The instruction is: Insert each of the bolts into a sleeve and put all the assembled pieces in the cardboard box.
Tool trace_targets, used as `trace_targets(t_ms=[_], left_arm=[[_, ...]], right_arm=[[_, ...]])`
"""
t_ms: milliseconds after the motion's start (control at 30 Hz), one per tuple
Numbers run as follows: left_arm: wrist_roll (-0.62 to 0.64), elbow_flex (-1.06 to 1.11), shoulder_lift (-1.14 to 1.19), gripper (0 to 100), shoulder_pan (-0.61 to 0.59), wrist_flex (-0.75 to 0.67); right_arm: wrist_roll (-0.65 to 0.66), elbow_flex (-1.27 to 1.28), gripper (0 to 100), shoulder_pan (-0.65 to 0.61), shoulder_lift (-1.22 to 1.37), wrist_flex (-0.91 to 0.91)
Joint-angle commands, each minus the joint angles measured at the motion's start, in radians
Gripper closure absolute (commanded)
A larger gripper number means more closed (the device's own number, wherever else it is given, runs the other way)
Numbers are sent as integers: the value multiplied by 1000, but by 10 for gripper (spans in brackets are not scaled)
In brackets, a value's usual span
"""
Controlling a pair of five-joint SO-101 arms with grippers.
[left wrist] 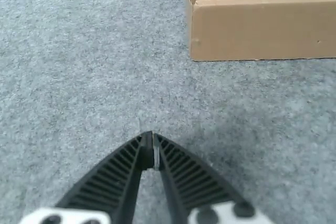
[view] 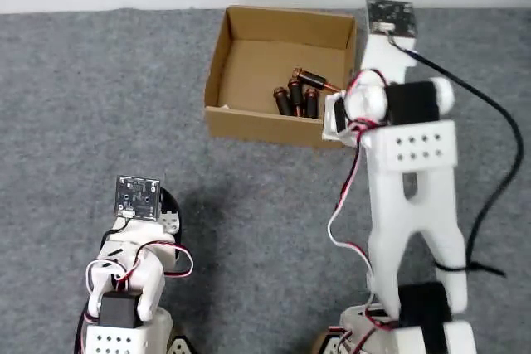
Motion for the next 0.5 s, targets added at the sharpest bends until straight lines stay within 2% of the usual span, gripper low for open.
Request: trace_targets(t_ms=[0,200,467], left_arm=[[-5,-7,-5,994,-2,11],[-5,-7,-5,994,-2,12],[-5,-7,-5,994,-2,12]], right_arm=[[-12,-14,991,33,-116,22],[-12,273,991,128,-334,-35],[-5,813,991,200,-670,-326]])
